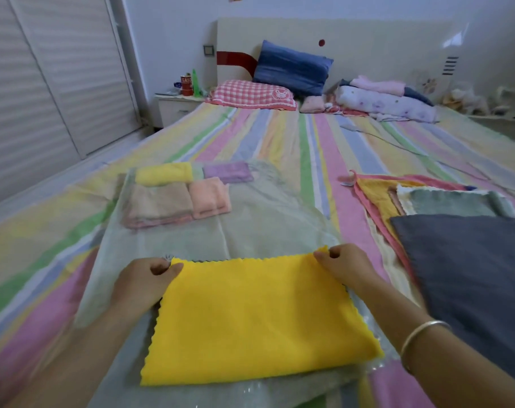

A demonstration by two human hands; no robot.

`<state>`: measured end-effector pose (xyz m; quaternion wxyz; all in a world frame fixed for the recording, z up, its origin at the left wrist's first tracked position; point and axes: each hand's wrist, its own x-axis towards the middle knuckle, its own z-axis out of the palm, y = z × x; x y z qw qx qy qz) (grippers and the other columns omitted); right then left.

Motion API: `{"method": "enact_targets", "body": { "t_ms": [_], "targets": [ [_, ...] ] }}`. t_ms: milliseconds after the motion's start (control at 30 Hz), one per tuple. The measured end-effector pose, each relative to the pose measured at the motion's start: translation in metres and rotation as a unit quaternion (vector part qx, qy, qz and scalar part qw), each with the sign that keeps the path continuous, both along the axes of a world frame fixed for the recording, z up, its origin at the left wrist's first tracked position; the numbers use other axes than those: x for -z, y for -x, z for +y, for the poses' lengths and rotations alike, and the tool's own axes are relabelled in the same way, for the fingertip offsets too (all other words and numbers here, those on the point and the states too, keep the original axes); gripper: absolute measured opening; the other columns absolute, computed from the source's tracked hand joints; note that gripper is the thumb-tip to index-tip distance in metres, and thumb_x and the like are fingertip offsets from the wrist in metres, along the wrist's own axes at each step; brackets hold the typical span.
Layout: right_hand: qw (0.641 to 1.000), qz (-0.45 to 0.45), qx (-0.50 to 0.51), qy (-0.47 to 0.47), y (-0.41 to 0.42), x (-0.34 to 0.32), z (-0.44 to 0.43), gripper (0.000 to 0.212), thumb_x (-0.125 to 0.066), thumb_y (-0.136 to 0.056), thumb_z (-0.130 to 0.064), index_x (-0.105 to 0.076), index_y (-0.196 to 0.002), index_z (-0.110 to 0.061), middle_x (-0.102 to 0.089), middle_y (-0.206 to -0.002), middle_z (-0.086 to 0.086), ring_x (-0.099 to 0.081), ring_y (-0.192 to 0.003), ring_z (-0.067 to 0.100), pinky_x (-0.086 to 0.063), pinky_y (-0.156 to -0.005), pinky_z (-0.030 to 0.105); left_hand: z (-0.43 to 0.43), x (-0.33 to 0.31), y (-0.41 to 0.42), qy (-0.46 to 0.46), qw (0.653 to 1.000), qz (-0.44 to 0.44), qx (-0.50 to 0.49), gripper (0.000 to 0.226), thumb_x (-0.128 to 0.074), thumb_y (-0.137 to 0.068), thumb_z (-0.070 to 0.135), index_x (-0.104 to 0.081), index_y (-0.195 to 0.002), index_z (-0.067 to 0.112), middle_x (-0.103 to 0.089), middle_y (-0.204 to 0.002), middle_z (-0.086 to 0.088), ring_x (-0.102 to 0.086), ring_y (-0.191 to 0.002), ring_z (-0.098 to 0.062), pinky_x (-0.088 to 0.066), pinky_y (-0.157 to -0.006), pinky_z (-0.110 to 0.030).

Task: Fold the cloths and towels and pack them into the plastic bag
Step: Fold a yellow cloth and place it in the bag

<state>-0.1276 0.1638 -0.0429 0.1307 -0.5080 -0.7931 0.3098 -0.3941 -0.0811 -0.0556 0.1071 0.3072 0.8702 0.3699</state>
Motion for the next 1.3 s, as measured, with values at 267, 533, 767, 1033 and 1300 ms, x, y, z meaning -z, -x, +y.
{"method": "enact_targets", "body": {
  "t_ms": [267,533,767,1033,1300],
  "targets": [
    [0.994,0.048,0.013,0.095,-0.013,0.005,0.014,0.049,-0.069,-0.088,-0.026,-0.032,-0.058,-0.016,-0.029,-0.052,0.004,-0.032,-0.045,0.018,-0.022,-0.048,0.027,0.006,0.004,-0.001,-0.058,0.998,-0.009,-0.035,0.014,-0.079,-0.078,0.028,-0.068,-0.069,0.03,-0.066,-0.075,0.013,-0.063,-0.079,-0.013,-0.046,-0.075,-0.03],
    [0.983,0.129,0.052,0.118,-0.007,0.007,0.016,0.039,-0.069,-0.088,-0.027,-0.042,-0.066,-0.011,-0.032,-0.06,0.01,-0.034,-0.049,0.02,-0.027,-0.047,0.028,0.013,0.011,-0.005,-0.099,0.991,0.041,-0.079,0.012,-0.075,-0.08,0.039,-0.072,-0.075,0.029,-0.07,-0.075,0.01,-0.064,-0.074,-0.011,-0.05,-0.065,-0.032],
    [0.979,0.138,0.076,0.13,-0.013,0.001,0.004,0.035,-0.067,-0.09,-0.032,-0.055,-0.118,-0.014,-0.062,-0.088,0.012,-0.057,-0.067,0.027,-0.051,-0.066,0.041,0.017,0.015,-0.014,-0.033,0.972,0.228,-0.049,0.029,-0.066,-0.089,0.029,-0.062,-0.118,0.023,-0.054,-0.121,-0.001,-0.06,-0.097,-0.025,-0.049,-0.065,-0.037],
    [0.991,-0.037,0.042,0.118,-0.052,-0.01,-0.045,0.046,-0.049,-0.094,-0.052,-0.053,-0.122,-0.015,-0.06,-0.086,0.004,-0.06,-0.072,0.022,-0.049,-0.058,0.03,0.031,0.013,-0.127,0.048,0.918,0.247,0.306,0.075,-0.001,-0.092,0.065,-0.035,-0.148,0.029,-0.021,-0.159,0.007,-0.02,-0.147,-0.014,-0.009,-0.12,-0.033],
    [0.985,0.094,0.08,0.121,-0.085,0.008,-0.053,0.012,-0.056,-0.096,-0.023,-0.06,-0.107,-0.023,-0.065,-0.104,0.007,-0.056,-0.08,0.016,-0.041,-0.061,0.028,0.054,0.03,-0.18,0.202,0.897,0.251,0.303,0.105,0.024,-0.062,0.08,0.016,-0.152,0.027,0.027,-0.158,-0.003,0.028,-0.144,-0.018,0.014,-0.117,-0.048]
  ]
}}
